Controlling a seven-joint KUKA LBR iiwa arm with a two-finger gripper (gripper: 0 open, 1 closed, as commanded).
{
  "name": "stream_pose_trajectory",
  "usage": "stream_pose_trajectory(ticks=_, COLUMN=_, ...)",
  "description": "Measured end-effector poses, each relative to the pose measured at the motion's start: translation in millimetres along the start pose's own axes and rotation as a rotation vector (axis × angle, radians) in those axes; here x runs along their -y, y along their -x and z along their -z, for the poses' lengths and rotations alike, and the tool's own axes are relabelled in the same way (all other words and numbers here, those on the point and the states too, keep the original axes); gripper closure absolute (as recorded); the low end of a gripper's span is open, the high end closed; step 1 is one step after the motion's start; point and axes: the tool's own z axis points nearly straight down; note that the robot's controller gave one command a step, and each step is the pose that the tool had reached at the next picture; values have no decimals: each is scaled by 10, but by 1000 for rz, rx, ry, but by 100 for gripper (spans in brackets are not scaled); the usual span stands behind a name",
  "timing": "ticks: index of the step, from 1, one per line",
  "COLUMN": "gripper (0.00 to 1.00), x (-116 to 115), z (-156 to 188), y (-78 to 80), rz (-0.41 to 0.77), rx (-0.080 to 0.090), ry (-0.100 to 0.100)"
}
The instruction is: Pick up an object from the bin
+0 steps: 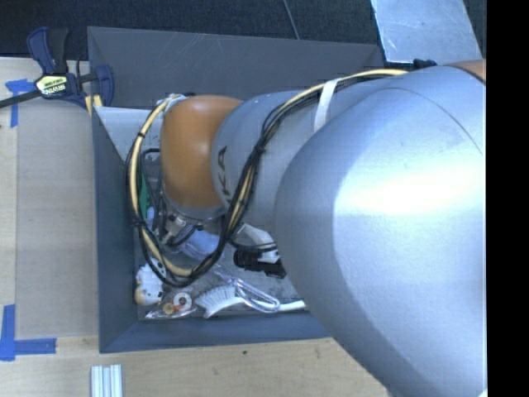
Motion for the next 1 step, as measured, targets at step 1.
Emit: stream_pose_trajectory(ticks=1, gripper=100, x=0, z=318, y=3, rz=2, rx=-1, ry=-1)
